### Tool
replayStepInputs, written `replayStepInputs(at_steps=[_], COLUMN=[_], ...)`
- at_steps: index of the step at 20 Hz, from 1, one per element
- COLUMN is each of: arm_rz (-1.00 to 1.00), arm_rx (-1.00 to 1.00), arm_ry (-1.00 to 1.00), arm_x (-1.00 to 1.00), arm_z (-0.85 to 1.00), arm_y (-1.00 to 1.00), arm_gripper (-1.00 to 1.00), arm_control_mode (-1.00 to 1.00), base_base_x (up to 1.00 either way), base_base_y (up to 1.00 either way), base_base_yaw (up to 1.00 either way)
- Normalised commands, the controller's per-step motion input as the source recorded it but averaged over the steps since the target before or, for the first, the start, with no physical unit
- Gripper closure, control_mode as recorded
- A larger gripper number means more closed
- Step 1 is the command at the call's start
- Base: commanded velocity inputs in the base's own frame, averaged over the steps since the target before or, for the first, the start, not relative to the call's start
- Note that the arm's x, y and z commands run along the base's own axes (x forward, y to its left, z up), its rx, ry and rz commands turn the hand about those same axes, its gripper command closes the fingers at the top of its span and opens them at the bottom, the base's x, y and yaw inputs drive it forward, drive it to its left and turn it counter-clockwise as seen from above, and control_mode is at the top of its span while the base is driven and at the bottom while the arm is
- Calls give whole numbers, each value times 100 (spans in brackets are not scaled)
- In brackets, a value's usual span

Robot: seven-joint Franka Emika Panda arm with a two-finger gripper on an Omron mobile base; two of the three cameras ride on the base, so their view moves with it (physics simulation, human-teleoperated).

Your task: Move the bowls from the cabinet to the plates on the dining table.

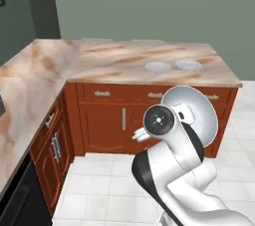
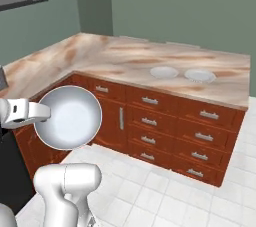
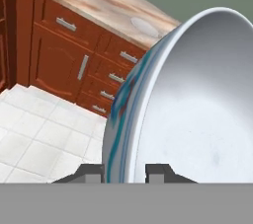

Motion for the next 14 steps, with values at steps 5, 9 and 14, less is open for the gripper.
replayStepInputs(at_steps=[5, 9, 14], arm_rz=[0, 0, 0], arm_rx=[0, 0, 0], arm_ry=[0, 0, 0], arm_x=[0, 0, 0], arm_z=[0, 0, 0], arm_y=[0, 0, 0], arm_gripper=[100, 100, 100], arm_control_mode=[100, 100, 100], base_base_x=[57, 23, 28], base_base_y=[-38, -21, -16], base_base_yaw=[-28, -33, -40])
